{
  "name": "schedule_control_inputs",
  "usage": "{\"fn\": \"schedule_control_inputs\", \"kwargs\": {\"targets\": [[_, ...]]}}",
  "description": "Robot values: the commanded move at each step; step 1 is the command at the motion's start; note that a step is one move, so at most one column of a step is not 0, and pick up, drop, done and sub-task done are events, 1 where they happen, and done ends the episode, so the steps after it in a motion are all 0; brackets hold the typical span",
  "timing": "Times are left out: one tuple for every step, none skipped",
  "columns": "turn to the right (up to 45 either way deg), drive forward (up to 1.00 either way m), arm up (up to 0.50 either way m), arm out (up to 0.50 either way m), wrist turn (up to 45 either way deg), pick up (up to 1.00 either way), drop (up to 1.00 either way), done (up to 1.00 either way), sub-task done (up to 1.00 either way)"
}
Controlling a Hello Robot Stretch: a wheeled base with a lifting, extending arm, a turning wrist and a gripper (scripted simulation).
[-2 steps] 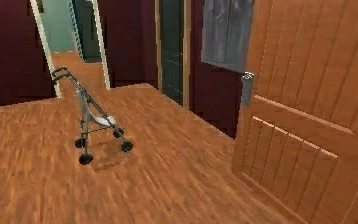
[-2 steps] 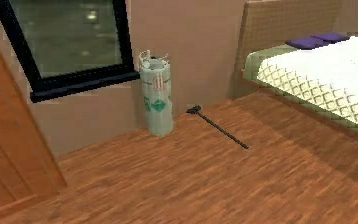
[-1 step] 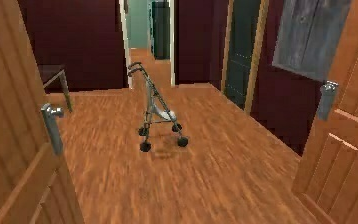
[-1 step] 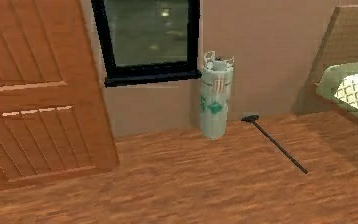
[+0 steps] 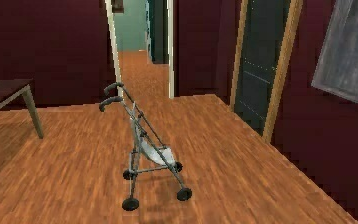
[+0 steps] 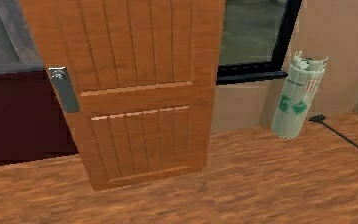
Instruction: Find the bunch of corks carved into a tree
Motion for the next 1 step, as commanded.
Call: {"fn": "schedule_control_inputs", "kwargs": {"targets": [[-9.0, 0.0, 0.0, 0.0, 0.0, 0.0, 0.0, 0.0, 0.0]]}}
